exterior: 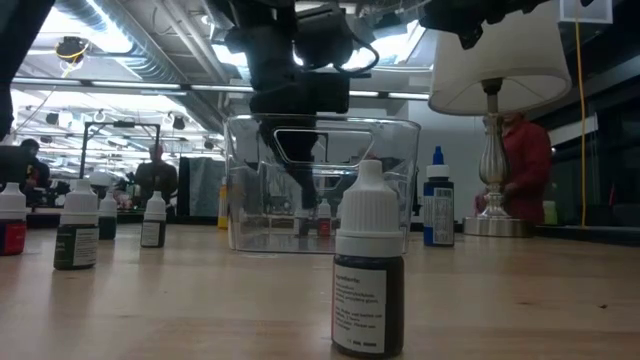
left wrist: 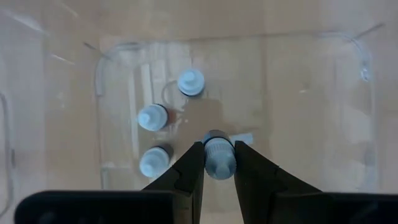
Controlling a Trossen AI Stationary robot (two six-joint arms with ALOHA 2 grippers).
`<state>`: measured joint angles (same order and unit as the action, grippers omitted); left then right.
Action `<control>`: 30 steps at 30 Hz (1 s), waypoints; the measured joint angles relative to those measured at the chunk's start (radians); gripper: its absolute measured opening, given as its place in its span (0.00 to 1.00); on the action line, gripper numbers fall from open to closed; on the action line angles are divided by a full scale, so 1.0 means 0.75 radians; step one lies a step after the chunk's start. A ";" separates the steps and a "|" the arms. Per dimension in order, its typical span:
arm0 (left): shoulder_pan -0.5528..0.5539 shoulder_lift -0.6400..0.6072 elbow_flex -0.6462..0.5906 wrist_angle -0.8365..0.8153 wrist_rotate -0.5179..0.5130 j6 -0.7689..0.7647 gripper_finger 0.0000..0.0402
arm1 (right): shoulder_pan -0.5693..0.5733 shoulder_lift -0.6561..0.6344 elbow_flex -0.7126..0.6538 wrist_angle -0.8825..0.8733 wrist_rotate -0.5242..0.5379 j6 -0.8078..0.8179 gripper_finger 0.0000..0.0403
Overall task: Pick & Place food coloring
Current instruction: Put the small blue food coloring into the transparent bin
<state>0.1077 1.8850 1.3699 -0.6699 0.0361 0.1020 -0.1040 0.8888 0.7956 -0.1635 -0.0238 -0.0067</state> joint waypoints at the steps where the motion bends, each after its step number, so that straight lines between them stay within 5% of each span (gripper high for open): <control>1: 0.004 0.000 -0.006 0.013 0.001 0.000 0.16 | 0.000 0.000 0.000 0.000 0.000 0.000 0.34; 16: 0.016 0.100 -0.007 0.087 0.020 -0.012 0.17 | 0.001 0.000 0.000 -0.050 -0.015 -0.002 0.34; 30: 0.020 0.105 -0.007 0.089 0.000 -0.029 0.32 | 0.001 0.000 0.000 -0.057 -0.020 -0.001 0.34</control>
<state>0.1226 1.9635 1.3650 -0.6034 0.0364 0.0806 -0.1036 0.8890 0.7956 -0.2066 -0.0387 -0.0074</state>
